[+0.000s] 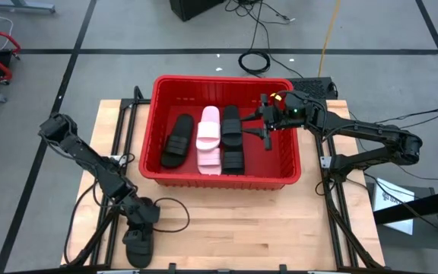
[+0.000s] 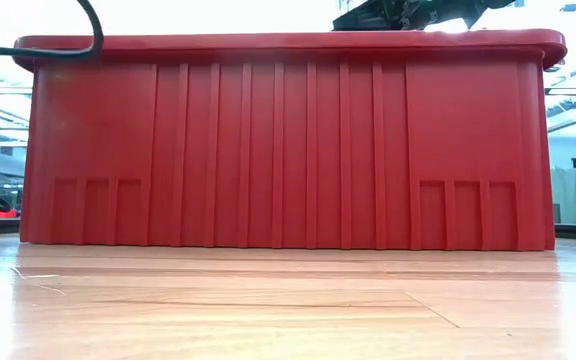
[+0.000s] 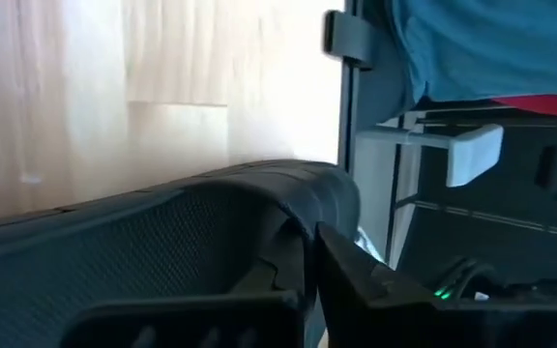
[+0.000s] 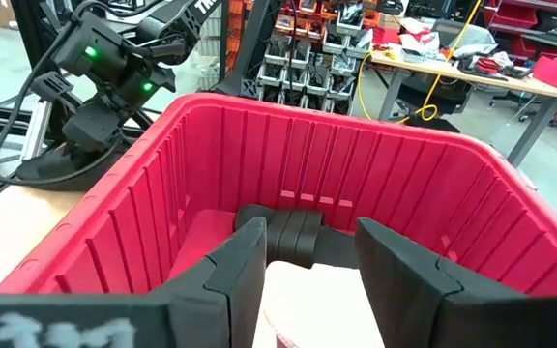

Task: Pick and place slides into bin
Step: Put the black slide into the red bin

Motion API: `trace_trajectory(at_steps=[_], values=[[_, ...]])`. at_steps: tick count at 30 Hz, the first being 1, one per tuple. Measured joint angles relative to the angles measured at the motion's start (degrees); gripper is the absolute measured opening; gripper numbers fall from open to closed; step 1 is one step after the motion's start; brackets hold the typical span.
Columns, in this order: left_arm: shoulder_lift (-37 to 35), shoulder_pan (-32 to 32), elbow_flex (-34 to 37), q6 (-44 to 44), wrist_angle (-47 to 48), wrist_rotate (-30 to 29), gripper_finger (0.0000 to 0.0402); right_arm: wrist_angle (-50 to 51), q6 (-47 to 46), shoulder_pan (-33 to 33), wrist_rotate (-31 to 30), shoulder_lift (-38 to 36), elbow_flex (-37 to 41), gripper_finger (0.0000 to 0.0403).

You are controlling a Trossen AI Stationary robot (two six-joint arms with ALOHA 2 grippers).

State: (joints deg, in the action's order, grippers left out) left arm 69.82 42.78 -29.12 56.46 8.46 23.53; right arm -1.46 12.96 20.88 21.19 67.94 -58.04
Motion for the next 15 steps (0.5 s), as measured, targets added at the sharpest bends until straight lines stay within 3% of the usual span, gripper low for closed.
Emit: trace_trajectory(at_steps=[15], values=[[-0.04, -1.91, 0.09, -6.21, -20.61, -0.96, 0.0005, -0.04, 0.12, 0.00, -0.02, 0.00, 0.00, 0.0153]])
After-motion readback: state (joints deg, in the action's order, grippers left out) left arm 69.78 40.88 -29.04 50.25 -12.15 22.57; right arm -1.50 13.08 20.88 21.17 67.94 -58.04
